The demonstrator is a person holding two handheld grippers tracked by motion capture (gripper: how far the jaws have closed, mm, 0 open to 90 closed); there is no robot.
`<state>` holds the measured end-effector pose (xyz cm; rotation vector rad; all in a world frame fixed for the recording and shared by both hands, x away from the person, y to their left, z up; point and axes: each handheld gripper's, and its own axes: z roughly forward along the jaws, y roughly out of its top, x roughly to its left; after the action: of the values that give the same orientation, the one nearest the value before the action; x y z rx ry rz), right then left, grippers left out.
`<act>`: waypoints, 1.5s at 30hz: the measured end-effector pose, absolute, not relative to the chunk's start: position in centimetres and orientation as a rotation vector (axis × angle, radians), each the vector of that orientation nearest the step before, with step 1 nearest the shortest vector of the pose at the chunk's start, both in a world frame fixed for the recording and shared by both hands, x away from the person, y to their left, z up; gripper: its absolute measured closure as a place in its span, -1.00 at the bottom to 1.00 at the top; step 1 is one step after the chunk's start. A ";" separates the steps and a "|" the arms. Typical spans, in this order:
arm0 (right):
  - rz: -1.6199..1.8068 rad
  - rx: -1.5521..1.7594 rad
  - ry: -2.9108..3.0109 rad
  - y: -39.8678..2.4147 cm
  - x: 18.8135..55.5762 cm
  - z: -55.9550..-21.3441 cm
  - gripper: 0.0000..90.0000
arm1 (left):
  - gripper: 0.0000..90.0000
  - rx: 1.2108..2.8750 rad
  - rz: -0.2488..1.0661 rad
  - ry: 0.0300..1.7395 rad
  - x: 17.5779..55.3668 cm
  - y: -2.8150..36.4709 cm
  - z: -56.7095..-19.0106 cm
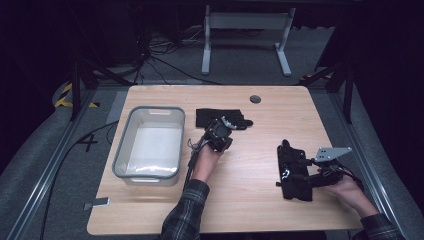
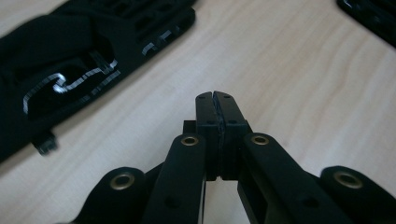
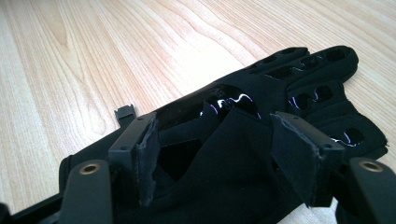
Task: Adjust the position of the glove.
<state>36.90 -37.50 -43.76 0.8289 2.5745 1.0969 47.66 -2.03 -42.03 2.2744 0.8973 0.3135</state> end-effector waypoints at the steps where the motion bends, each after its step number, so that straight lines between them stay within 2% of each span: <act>1: 1.096 0.826 2.575 -37.5 36.9 -43.8 -0.26 | 0.99 2.274 0.325 0.899 48.2 -2.1 -42.0; 11: 1.113 0.823 2.560 -37.6 37.1 -43.6 -0.27 | 1.00 2.315 0.452 0.962 52.7 -2.5 -41.8; 24: 1.127 0.829 2.548 -37.8 37.1 -43.5 -0.28 | 1.00 2.350 0.422 1.018 55.2 -2.3 -44.5; 31: 1.126 0.826 2.549 -37.8 37.1 -43.5 -0.28 | 1.00 2.323 0.367 1.013 54.3 -2.2 -44.6; 45: 1.114 0.821 2.548 -37.6 37.1 -43.5 -0.28 | 1.00 2.316 0.225 0.913 49.1 -3.5 -44.8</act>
<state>37.06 -37.65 -43.49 0.8206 2.5479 1.1136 49.06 -3.48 -44.85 2.3162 0.9126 0.2245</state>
